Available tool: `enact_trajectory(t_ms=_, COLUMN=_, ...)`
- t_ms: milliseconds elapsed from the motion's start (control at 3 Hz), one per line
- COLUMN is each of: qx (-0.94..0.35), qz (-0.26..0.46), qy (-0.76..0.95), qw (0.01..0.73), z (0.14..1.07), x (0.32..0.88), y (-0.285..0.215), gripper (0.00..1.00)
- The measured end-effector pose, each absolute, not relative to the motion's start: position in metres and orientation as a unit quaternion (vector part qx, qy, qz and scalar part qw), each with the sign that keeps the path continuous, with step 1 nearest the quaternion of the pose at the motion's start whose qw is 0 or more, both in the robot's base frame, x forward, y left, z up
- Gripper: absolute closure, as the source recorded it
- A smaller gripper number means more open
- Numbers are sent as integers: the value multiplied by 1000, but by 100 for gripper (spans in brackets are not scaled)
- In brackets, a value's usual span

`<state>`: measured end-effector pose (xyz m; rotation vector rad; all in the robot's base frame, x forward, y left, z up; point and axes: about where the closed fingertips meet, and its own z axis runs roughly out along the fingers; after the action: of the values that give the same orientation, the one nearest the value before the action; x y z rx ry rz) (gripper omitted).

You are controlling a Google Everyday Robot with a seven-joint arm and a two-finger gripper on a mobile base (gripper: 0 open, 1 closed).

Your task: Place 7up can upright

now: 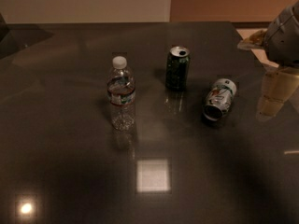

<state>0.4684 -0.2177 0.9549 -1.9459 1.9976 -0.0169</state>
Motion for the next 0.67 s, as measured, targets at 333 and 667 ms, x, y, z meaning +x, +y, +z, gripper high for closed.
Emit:
enact_trajectory(t_ms=333, qx=-743, qz=-3, qy=646, qw=173, z=936, x=487, y=-212, gripper=0)
enact_trajectory(t_ms=667, qx=-790, qz=-2, qy=593, qw=159, z=920, x=505, y=-209, gripper=0)
